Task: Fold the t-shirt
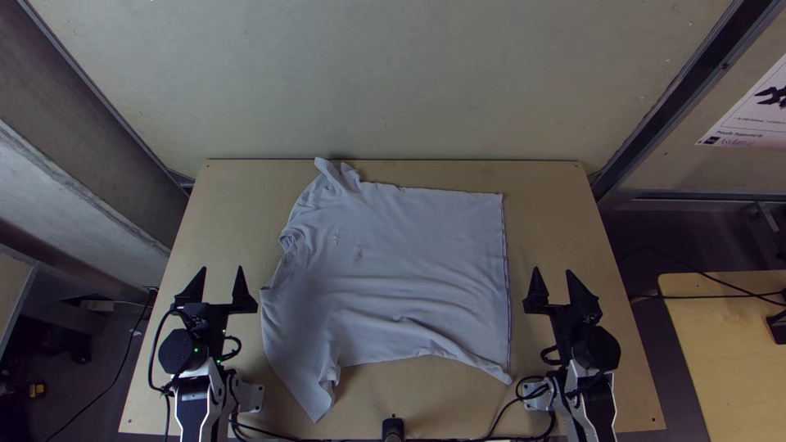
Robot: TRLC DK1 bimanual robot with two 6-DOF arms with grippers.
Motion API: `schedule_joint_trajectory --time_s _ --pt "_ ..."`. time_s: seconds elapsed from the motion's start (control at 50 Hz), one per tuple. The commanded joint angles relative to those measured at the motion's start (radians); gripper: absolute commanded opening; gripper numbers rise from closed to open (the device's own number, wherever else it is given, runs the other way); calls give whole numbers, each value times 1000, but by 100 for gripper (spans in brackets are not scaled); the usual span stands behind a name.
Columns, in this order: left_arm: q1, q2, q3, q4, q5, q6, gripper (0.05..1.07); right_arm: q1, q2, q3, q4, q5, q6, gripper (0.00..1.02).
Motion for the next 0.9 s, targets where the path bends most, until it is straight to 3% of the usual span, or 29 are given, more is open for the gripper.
schedule_joint_trajectory --time_s 0.0,0.32,0.42,0.56,0.88 --pt "5 -8 -41 -27 2 -15 103 3 -4 -15 15 5 15 99" --pt "4 -10 -41 -37 -29 -15 103 6 -6 2 -29 -12 -4 99" --pt "8 -10 -41 -34 -30 -3 103 1 -6 -8 18 -12 -18 99" --pt "21 -10 -25 -31 -30 14 103 -5 -4 38 20 -10 -93 99" --pt "13 -5 133 -69 -26 11 103 -19 19 201 60 -10 -169 99"
